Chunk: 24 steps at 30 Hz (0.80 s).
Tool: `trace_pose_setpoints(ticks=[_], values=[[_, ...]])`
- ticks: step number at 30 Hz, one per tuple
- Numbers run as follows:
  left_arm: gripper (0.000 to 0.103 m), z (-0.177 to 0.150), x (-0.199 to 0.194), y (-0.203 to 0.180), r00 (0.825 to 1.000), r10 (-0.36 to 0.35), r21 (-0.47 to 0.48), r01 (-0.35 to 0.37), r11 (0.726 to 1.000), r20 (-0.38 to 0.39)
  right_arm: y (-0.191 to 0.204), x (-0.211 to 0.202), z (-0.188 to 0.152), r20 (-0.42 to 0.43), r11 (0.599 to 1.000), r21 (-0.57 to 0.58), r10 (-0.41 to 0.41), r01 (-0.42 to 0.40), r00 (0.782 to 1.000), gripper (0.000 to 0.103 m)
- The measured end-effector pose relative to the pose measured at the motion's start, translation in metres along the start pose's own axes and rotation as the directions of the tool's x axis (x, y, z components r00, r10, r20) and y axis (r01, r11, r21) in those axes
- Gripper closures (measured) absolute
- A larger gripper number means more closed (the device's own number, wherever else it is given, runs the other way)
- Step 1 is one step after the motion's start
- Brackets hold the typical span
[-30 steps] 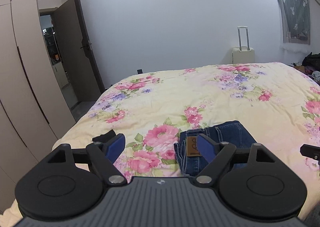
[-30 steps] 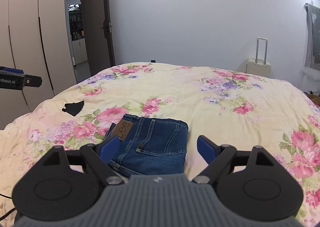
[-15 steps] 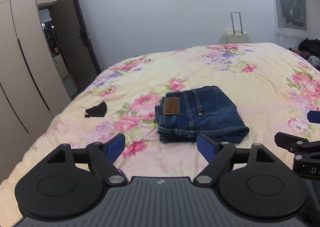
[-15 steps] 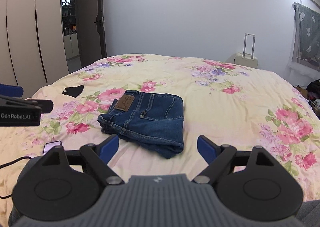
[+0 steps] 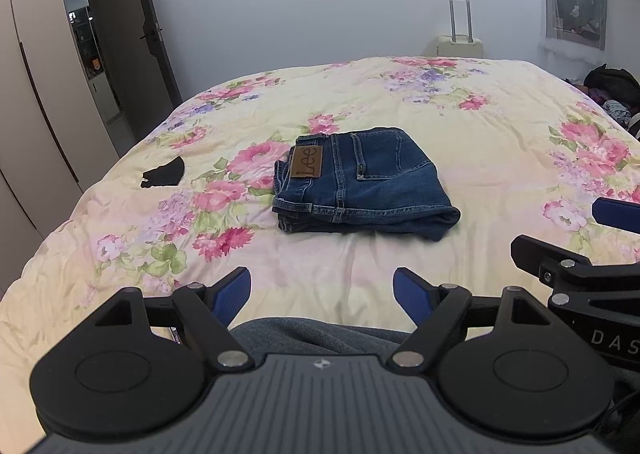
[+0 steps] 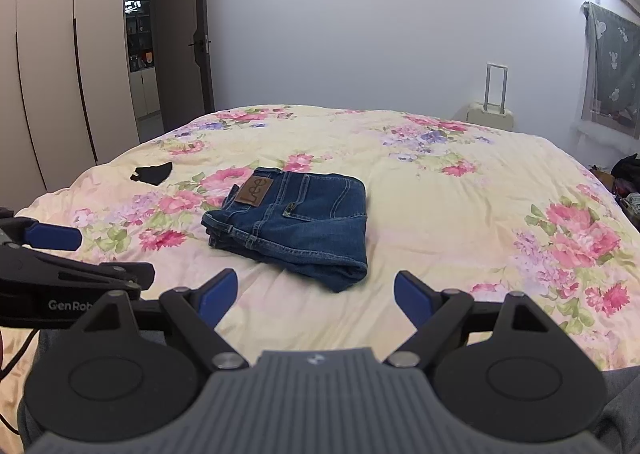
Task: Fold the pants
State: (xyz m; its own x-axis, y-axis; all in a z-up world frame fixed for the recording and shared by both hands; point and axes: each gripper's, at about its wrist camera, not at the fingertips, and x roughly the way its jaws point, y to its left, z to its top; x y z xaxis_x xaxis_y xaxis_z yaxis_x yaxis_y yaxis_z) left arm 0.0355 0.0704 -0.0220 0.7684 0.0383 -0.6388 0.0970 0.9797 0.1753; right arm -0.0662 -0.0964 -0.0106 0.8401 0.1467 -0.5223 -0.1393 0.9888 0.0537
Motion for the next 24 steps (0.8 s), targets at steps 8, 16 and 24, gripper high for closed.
trace_pose_setpoints(ticks=[8, 16, 24], values=[[0.008, 0.0001, 0.0011, -0.002, 1.0, -0.003, 0.001, 0.003, 1.0, -0.003, -0.0017, 0.0001, 0.0009, 0.0, 1.0, 0.009, -0.003, 0.003, 1.0, 0.021], [0.008, 0.0003, 0.0012, -0.0021, 1.0, -0.002, 0.001, 0.002, 1.0, -0.004, -0.0023, 0.001, 0.0002, -0.003, 1.0, 0.014, -0.001, 0.001, 1.0, 0.021], [0.008, -0.0009, 0.0038, -0.0048, 1.0, -0.004, 0.006, 0.004, 1.0, -0.008, -0.0022, 0.0028, -0.0015, -0.007, 1.0, 0.021, 0.002, -0.001, 1.0, 0.021]])
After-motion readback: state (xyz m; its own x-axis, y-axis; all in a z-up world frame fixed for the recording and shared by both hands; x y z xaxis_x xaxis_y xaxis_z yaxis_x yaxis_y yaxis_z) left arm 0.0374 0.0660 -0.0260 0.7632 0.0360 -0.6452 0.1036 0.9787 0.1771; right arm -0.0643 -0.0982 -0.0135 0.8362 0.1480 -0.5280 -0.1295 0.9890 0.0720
